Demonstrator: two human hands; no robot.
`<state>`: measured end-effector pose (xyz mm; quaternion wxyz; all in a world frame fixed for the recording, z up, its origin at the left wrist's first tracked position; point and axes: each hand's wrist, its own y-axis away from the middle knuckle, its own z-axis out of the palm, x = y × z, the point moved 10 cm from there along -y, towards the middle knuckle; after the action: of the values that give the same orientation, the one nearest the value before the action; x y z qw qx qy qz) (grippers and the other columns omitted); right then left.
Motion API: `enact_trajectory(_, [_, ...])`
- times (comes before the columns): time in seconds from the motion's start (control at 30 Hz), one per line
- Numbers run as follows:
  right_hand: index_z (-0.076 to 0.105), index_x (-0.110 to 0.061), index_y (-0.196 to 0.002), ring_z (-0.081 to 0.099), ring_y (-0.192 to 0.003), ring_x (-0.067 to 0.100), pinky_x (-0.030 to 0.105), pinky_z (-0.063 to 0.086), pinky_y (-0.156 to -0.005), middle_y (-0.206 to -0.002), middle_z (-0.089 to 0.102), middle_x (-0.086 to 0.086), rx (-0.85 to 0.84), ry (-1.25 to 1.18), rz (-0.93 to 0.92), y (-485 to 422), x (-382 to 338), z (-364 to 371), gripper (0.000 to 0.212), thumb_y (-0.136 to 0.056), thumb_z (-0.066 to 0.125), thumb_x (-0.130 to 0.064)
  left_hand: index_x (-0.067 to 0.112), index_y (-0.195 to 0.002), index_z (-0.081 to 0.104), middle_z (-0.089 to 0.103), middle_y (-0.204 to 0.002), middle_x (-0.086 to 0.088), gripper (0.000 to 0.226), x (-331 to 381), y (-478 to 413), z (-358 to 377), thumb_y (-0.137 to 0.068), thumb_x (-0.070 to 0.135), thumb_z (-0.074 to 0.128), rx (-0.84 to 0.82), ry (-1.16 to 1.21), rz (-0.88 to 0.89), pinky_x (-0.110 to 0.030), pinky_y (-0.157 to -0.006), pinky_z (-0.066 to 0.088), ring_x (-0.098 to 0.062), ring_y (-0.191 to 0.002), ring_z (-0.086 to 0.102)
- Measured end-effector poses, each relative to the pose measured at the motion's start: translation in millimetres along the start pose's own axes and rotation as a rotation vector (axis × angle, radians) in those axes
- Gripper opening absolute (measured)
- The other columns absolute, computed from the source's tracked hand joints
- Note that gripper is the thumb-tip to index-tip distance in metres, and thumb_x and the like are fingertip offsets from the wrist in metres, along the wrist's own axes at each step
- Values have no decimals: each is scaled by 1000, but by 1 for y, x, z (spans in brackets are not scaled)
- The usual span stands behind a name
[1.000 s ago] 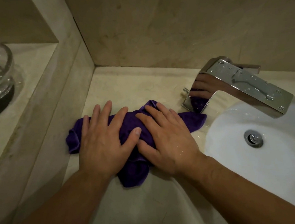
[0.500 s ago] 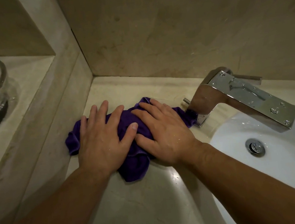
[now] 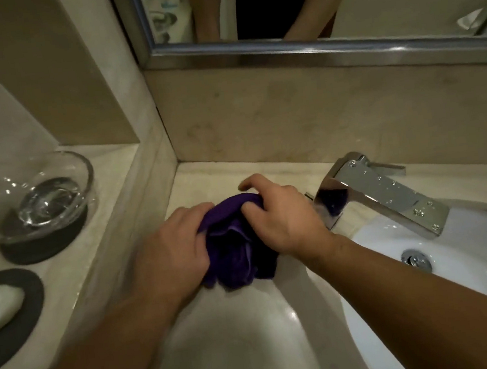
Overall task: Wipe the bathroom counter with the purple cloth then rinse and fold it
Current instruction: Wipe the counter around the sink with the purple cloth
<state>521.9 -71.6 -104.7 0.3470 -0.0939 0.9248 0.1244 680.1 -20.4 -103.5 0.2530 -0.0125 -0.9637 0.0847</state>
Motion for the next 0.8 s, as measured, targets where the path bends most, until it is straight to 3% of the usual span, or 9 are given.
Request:
enact_trajectory(0.1, [62,-29,-117,67,-85,18,31,51,-71,-89,71,-2,72,-268,236,-9,8,-26,34,-87,58,-43,31,-111,69,68,-99,12,28,-8,-31,-13,-94,14,55,111,361,-278,-21,-77,45,-12,-94,62])
enact_trajectory(0.17, [68,-19,-101,68,-91,25,33,53,-77,-97,72,5,67,-306,362,-20,17,-35,33,-84,63,-46,36,-104,68,69,-95,13,19,-12,-54,-7,-92,21,63,92,467,-371,-27,-80,50,-15,-95,65])
enact_trajectory(0.2, [67,-15,-101,66,-97,28,34,53,-82,-105,71,9,80,-270,386,-24,19,-39,34,-85,65,-44,34,-109,68,69,-100,9,20,-15,-63,-4,-91,27,66,72,504,-407,-32,-87,52,-17,-100,66])
enact_trajectory(0.27, [58,-11,-123,56,-119,35,40,47,-101,-131,57,17,258,4,251,-30,7,-55,40,-87,63,-28,31,-126,64,66,-119,4,40,-16,-73,8,-87,39,66,-13,563,-450,-35,-100,47,-19,-113,62])
enact_trajectory(0.33, [46,-17,-140,39,-139,35,48,35,-115,-148,40,18,430,231,-25,-23,-26,-61,57,-85,58,-12,32,-135,60,59,-138,3,45,-11,-70,21,-90,40,60,-114,388,-385,-33,-105,41,-19,-126,54])
enact_trajectory(0.43, [40,-24,-148,25,-147,34,52,28,-119,-158,30,16,287,264,-110,-29,-20,-32,55,-94,51,-24,30,-145,52,37,-162,-2,47,0,-59,23,-98,36,50,-55,-106,-112,-43,-120,29,-25,-149,31])
enact_trajectory(0.57, [11,-39,-159,1,-154,36,57,8,-123,-168,8,10,-59,482,36,-39,37,24,68,-99,28,-65,37,-160,15,7,-171,2,61,-12,-50,67,-103,49,36,-289,-220,-1,-44,-127,10,-25,-157,2])
enact_trajectory(0.67, [7,-36,-161,2,-154,37,52,6,-124,-168,12,11,-18,485,9,-40,44,32,65,-102,25,-59,41,-159,2,-6,-171,1,62,-22,-47,84,-104,52,26,-334,-225,-19,-42,-127,3,-25,-157,-6])
enact_trajectory(0.8, [8,-32,-161,-2,-155,34,48,2,-126,-169,11,11,-28,437,-26,-36,43,35,61,-105,24,-49,39,-160,0,-10,-171,1,60,-20,-43,85,-105,49,24,-335,-230,8,-40,-126,-1,-25,-157,-9])
